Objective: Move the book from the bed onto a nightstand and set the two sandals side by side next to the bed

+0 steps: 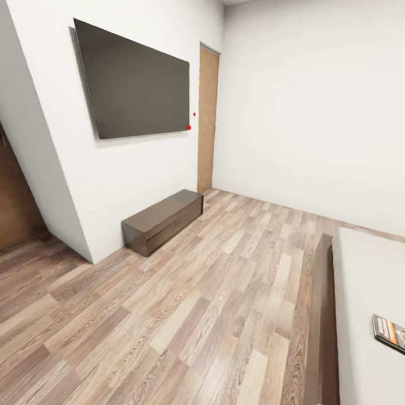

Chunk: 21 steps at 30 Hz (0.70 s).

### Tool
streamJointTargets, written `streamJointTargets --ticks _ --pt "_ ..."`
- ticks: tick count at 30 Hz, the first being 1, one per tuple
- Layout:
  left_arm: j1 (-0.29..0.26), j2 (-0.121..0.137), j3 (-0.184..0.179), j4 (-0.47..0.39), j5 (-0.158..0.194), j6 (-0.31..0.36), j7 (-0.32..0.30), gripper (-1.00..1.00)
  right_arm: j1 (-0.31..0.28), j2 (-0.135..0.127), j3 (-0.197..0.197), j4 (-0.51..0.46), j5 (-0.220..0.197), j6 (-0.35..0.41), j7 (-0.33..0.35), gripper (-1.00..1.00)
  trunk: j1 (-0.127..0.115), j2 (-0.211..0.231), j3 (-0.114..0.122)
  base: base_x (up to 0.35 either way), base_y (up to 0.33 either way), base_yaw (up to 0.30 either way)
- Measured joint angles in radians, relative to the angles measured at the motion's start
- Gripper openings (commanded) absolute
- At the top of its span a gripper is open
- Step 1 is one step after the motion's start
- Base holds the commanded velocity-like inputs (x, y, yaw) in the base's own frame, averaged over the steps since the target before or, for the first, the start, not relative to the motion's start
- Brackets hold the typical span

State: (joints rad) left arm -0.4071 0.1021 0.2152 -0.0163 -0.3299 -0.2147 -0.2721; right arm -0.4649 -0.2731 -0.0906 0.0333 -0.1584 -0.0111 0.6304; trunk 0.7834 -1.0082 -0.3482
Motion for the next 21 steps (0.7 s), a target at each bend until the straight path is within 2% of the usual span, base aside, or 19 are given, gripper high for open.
streamJointTargets --ticks 7,21 --pt "0.0 -0.001 0.0 0.0 0.0 0.0 0.0 1.0 0.0 0.0 0.0 0.0 0.0 0.0 0.0 1.0 0.0 0.0 0.0 0.0 0.0 0.201" --pt "0.0 -0.008 0.0 0.0 -0.001 0.0 0.0 1.0 0.0 -0.001 0.0 0.0 0.0 0.0 0.0 1.0 0.0 0.0 0.007 0.0 0.0 0.013"
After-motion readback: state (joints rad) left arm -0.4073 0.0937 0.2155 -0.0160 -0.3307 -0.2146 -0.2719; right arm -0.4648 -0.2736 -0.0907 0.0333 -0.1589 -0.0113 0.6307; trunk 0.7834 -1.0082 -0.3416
